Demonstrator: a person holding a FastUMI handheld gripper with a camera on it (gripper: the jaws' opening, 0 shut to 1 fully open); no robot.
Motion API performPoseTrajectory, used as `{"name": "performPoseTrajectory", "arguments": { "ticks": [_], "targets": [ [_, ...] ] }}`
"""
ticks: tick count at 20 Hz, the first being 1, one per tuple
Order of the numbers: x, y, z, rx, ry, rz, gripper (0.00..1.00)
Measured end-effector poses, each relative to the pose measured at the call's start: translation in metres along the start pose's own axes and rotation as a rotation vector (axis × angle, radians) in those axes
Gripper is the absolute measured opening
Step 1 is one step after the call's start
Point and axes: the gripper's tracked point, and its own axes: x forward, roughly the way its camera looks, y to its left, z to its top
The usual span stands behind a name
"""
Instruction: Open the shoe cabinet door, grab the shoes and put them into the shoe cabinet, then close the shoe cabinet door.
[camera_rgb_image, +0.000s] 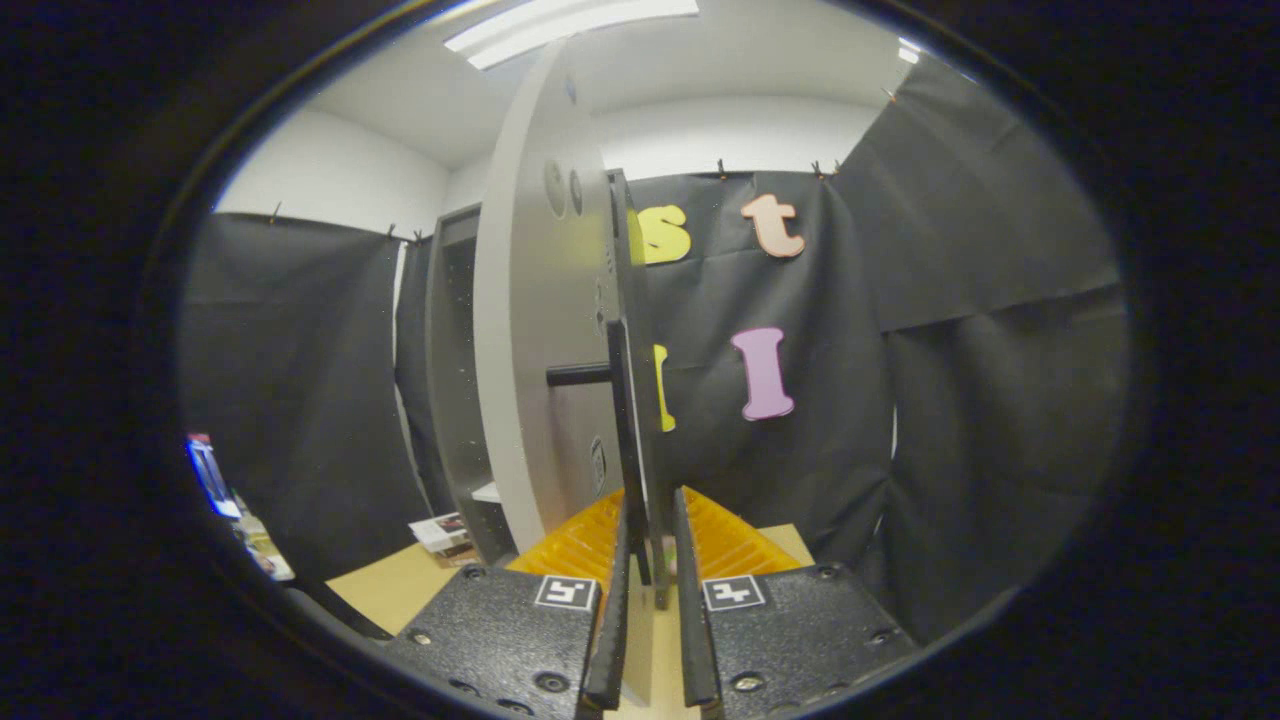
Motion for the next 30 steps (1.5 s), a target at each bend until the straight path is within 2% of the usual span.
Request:
{"name": "performPoseTrajectory", "arguments": {
  "ticks": [2, 3, 5, 9, 10, 13, 21, 27, 30],
  "targets": [
    [-0.013, -0.011, 0.002, -0.034, -0.046, -0.048, 0.28],
    [-0.022, -0.020, 0.006, -0.055, -0.079, -0.106, 0.31],
    [-0.041, -0.025, 0.007, -0.071, -0.126, -0.199, 0.44],
    [-0.066, 0.009, -0.007, -0.019, -0.165, -0.222, 0.96],
    [-0.068, 0.013, -0.014, -0.021, -0.164, -0.230, 0.99],
    [-0.071, 0.029, -0.030, -0.080, -0.144, -0.278, 1.00],
    [-0.032, 0.101, -0.081, -0.156, -0.104, -0.206, 1.00],
    [0.031, 0.131, -0.154, -0.175, -0.017, -0.237, 1.00],
    [0.067, 0.154, -0.199, -0.145, 0.064, -0.190, 1.00]
  ]
}}
